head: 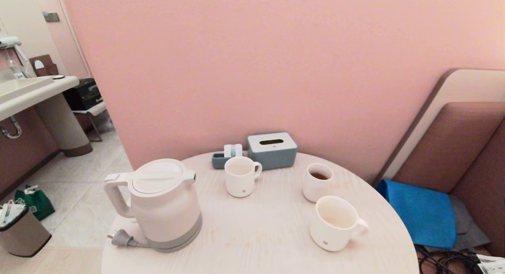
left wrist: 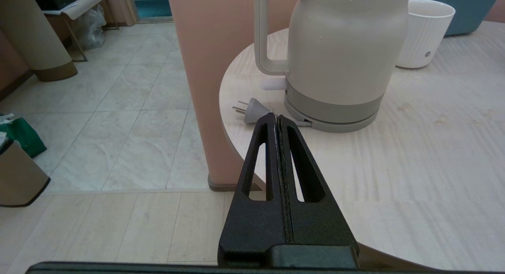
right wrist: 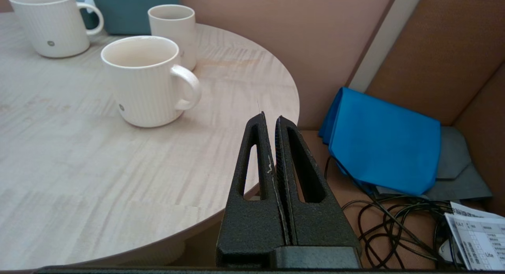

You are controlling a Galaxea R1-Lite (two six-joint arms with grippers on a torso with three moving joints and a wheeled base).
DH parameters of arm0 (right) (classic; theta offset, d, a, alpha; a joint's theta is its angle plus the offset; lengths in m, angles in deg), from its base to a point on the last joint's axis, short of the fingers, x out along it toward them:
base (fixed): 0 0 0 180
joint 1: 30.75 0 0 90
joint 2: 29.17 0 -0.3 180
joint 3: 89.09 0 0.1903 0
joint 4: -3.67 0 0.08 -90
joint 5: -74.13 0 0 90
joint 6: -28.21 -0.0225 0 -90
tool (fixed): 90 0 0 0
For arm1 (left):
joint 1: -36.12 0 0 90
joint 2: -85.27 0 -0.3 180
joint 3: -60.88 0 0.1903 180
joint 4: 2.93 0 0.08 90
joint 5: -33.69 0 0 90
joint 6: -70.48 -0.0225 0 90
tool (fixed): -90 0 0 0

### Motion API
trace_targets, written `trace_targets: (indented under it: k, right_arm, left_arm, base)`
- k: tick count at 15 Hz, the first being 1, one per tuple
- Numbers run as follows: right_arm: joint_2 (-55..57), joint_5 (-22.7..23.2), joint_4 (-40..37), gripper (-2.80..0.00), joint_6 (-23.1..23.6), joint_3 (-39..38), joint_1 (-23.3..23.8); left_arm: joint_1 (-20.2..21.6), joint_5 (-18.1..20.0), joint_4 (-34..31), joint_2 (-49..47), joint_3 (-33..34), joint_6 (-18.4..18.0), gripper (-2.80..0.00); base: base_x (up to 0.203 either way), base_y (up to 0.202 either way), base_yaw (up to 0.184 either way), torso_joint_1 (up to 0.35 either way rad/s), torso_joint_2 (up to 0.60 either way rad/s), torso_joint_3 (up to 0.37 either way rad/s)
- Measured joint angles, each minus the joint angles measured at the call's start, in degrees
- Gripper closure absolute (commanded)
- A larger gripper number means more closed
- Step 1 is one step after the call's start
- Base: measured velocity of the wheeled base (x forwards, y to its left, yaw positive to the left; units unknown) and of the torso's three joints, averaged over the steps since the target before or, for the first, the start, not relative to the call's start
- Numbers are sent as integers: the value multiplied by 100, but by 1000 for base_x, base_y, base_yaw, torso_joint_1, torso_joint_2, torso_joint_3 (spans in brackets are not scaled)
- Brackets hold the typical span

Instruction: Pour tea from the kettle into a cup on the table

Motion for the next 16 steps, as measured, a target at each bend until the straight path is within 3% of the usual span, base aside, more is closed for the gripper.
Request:
trace_targets:
  k: [4, 11, 16]
  right_arm:
    - [0, 6, 4, 0, 18, 0, 0]
    - [0, 6, 19, 0, 22, 5, 0]
    - [0, 6, 11, 0, 10, 0, 0]
  left_arm:
    - [0, 0, -5, 0, 0, -1, 0]
    - [0, 0, 9, 0, 0, 0, 0]
    - [0, 0, 0, 0, 0, 0, 0]
  base:
    - [0, 0, 0, 37, -72, -47]
    - [0, 0, 0, 220, -499, -280]
    - [0, 0, 0, 34, -70, -41]
